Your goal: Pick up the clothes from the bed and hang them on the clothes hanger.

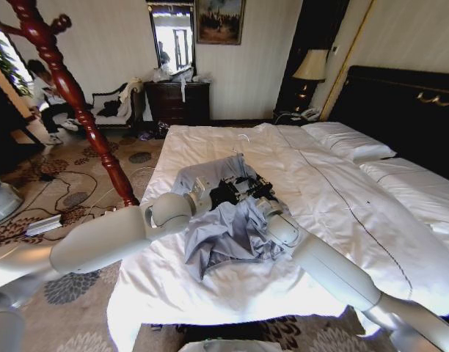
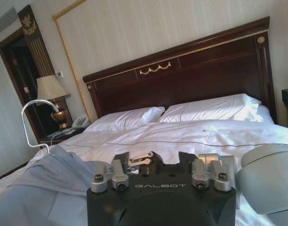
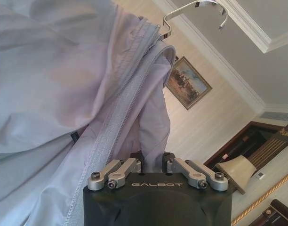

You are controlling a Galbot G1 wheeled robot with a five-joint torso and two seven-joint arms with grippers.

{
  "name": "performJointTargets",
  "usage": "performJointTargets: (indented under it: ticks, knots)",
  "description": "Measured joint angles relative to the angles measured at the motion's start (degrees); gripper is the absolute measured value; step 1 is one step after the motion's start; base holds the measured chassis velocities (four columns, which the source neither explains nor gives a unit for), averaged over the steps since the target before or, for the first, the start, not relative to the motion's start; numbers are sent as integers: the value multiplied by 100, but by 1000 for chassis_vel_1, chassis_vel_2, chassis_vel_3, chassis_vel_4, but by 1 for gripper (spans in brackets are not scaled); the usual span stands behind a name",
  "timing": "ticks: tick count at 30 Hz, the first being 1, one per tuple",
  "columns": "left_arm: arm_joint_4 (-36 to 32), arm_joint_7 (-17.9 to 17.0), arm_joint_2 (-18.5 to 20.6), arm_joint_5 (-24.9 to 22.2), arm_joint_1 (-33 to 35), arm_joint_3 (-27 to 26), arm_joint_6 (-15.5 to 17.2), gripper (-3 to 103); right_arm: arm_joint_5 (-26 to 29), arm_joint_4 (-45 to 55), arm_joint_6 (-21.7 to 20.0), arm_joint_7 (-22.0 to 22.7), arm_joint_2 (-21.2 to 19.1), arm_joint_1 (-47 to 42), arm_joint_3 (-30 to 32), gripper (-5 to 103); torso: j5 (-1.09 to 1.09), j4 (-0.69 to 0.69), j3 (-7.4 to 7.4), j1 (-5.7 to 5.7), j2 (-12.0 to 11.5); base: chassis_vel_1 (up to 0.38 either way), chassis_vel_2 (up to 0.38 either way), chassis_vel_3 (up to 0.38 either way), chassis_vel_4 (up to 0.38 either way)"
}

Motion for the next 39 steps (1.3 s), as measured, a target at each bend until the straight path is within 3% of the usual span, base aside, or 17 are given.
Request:
performJointTargets:
  ticks: [9,17,22,25,31,36,39]
  knots:
    - [-116,-214,342,-352,288,-716,5,96,-13,52,34,55,-26,-98,100,17,-1,0,0,1,0,0,0,0,0]
    - [-105,-107,738,-600,374,-1135,31,100,-145,100,127,48,-37,-145,123,17,0,1,0,1,0,0,0,0,0]
    - [-20,173,1034,-864,502,-1407,16,100,-314,145,229,14,-64,-190,179,17,0,0,0,1,0,0,0,0,0]
    - [200,555,1276,-1052,636,-1695,-102,100,-505,230,339,-37,-133,-280,245,17,-1,2,0,1,0,0,0,0,0]
    - [581,707,1201,-1529,574,-1804,-193,100,-762,346,453,-112,-184,-491,366,17,-1,0,1,1,0,0,0,0,0]
    - [1046,1100,977,-1604,-179,-1285,-263,100,-853,490,492,-132,-238,-643,442,17,0,-3,0,1,0,0,0,0,0]
    - [1577,1732,822,-1610,-823,-716,-414,100,-939,528,565,-163,-242,-679,492,17,1,-1,0,1,0,0,0,0,0]
